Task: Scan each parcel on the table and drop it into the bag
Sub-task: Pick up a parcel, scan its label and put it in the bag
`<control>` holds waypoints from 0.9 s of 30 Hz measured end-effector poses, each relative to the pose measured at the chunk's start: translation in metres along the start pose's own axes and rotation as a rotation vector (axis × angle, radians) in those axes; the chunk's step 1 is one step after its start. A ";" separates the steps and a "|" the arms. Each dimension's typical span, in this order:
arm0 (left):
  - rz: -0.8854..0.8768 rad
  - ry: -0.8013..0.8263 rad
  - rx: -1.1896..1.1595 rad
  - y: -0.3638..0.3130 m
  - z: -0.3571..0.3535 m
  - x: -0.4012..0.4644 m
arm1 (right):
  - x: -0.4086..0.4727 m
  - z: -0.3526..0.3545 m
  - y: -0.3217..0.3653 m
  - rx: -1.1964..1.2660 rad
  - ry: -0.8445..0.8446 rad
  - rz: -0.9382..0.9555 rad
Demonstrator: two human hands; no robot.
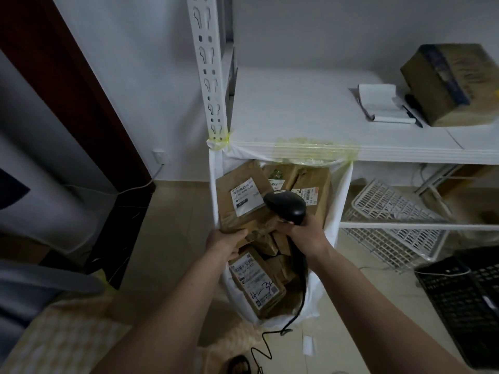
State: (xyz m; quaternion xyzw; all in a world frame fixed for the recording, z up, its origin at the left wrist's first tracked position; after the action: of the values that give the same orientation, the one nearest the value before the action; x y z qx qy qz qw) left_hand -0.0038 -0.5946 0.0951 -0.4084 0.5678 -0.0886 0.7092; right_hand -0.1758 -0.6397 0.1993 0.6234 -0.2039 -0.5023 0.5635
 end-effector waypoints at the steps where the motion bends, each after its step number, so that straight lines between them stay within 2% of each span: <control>1: -0.024 -0.052 0.068 -0.001 0.003 -0.003 | -0.003 0.001 0.000 -0.001 -0.006 0.003; 3: -0.099 -0.143 0.238 -0.003 0.012 -0.011 | -0.011 0.002 0.001 -0.003 -0.002 0.012; 9: -0.377 -0.279 0.820 0.002 0.018 -0.068 | -0.059 -0.002 -0.001 -0.015 0.095 0.055; 15: -0.407 -0.452 1.081 0.056 0.026 -0.149 | -0.126 -0.014 -0.018 -0.042 0.293 0.075; 19: -0.253 -0.518 1.123 0.108 0.042 -0.205 | -0.164 -0.031 -0.042 -0.090 0.421 0.069; 22: -0.162 -0.481 1.080 0.155 0.061 -0.248 | -0.194 -0.055 -0.054 -0.127 0.491 0.076; 27: -0.026 -0.615 0.950 0.223 0.099 -0.317 | -0.243 -0.107 -0.069 -0.164 0.637 0.065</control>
State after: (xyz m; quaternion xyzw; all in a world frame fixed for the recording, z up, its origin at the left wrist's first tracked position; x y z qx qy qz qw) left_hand -0.0996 -0.2150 0.1784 -0.0582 0.2277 -0.2200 0.9468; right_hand -0.2059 -0.3673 0.2180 0.6949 0.0038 -0.2784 0.6630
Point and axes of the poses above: each hand's wrist, its own x-axis towards the middle knuckle, its own z-axis out of the back of the hand, y = z × x, the point moved 2 cm from there along x, towards the middle knuckle, and after that the axes turned 7 degrees about y, right-handed, at the moved point
